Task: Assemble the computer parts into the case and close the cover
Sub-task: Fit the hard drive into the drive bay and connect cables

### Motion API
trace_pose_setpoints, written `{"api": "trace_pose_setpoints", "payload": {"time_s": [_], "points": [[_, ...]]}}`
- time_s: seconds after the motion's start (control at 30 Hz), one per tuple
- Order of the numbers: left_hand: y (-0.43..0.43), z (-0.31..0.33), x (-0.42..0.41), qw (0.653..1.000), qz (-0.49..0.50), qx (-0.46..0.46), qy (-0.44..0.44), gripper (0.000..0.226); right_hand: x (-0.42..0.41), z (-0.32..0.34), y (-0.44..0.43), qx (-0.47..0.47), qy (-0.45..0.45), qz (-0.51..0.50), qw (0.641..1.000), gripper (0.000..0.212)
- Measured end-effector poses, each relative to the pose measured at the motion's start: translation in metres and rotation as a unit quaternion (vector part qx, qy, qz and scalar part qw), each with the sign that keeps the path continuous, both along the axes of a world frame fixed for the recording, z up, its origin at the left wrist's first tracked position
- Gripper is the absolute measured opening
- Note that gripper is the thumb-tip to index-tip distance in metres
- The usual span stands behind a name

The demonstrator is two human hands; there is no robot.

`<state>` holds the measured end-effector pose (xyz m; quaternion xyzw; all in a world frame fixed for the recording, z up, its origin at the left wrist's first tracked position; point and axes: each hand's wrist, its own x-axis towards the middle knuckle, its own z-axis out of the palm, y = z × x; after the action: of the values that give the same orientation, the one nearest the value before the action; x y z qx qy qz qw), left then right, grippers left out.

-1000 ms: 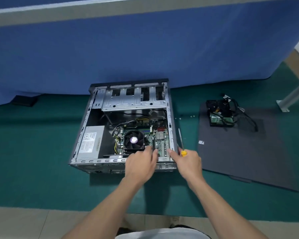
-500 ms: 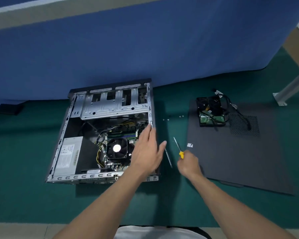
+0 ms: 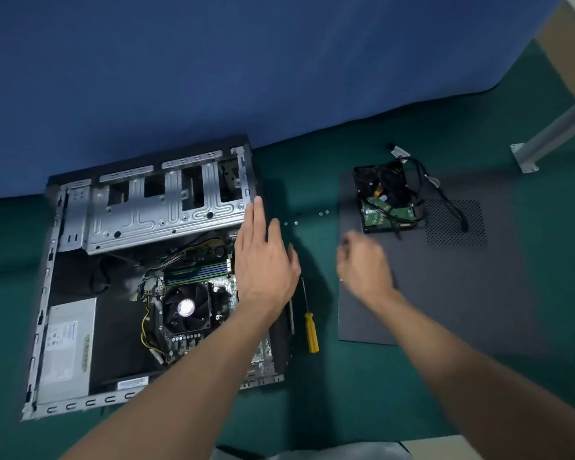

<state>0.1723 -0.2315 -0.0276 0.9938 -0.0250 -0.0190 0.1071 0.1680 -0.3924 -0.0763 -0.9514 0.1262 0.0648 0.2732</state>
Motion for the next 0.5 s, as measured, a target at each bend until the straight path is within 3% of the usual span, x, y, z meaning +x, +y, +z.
{"api": "trace_pose_setpoints", "payload": {"time_s": [0.07, 0.13, 0.3, 0.4, 0.5], "points": [[0.002, -0.002, 0.0, 1.0, 0.0, -0.003, 0.004, 0.047, 0.026, -0.001, -0.025, -0.047, -0.097, -0.043, 0.993, 0.021], [0.002, -0.004, 0.0, 1.0, 0.002, -0.007, 0.005, 0.041, 0.049, -0.006, -0.044, -0.108, -0.115, -0.067, 0.985, 0.032], [0.002, -0.005, 0.0, 1.0, 0.01, -0.019, 0.008, 0.026, 0.07, -0.028, -0.063, -0.193, 0.093, -0.056, 0.975, 0.081], [0.001, -0.004, 0.002, 0.999, 0.013, -0.027, 0.016, 0.015, 0.067, -0.034, -0.063, -0.216, 0.075, -0.035, 0.973, 0.076], [0.0, -0.003, 0.001, 0.999, 0.015, -0.029, 0.025, 0.013, 0.057, -0.032, -0.062, -0.131, 0.08, -0.051, 0.987, 0.063]]}}
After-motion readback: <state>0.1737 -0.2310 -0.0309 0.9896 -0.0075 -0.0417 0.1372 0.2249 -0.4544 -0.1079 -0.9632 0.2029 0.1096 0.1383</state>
